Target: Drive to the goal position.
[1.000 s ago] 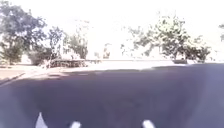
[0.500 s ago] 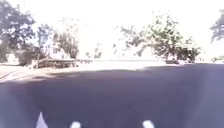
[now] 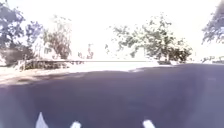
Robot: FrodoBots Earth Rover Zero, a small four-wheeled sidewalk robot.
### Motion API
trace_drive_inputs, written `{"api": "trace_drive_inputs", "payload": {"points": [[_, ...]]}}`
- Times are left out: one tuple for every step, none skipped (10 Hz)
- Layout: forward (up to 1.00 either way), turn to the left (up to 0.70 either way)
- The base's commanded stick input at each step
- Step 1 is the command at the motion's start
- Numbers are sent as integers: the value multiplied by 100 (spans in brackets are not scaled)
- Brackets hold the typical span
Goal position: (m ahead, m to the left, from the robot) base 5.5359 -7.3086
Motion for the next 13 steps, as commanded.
{"api": "trace_drive_inputs", "payload": {"points": [[70,-35],[70,-35],[70,-35],[70,-35],[70,-35],[70,-35],[70,-35],[70,-35],[70,-35],[70,-35],[70,-35],[70,-35],[70,-35]]}}
